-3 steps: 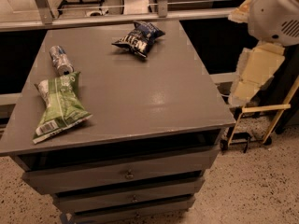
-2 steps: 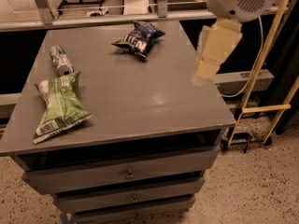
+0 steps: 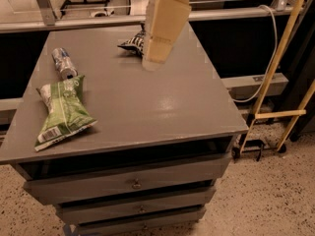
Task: Pick green jalapeno chip bag
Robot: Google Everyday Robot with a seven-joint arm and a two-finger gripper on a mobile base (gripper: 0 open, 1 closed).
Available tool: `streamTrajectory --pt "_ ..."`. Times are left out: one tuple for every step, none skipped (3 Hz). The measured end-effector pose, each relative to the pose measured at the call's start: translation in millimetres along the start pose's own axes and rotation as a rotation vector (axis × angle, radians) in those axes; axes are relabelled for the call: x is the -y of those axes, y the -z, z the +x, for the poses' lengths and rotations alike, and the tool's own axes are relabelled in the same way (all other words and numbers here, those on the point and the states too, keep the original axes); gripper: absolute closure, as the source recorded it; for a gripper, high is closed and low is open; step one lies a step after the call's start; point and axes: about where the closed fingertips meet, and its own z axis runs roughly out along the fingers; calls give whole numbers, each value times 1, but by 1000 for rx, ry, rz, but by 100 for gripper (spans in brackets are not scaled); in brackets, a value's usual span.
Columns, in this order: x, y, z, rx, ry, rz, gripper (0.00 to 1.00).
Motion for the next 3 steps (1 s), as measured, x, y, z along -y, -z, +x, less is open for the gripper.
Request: streamTrajectory --pt "0 0 0 0 0 0 0" --pt "-3 -2 -5 44 11 -11 0" --pt "3 -21 -21 109 49 -34 0"
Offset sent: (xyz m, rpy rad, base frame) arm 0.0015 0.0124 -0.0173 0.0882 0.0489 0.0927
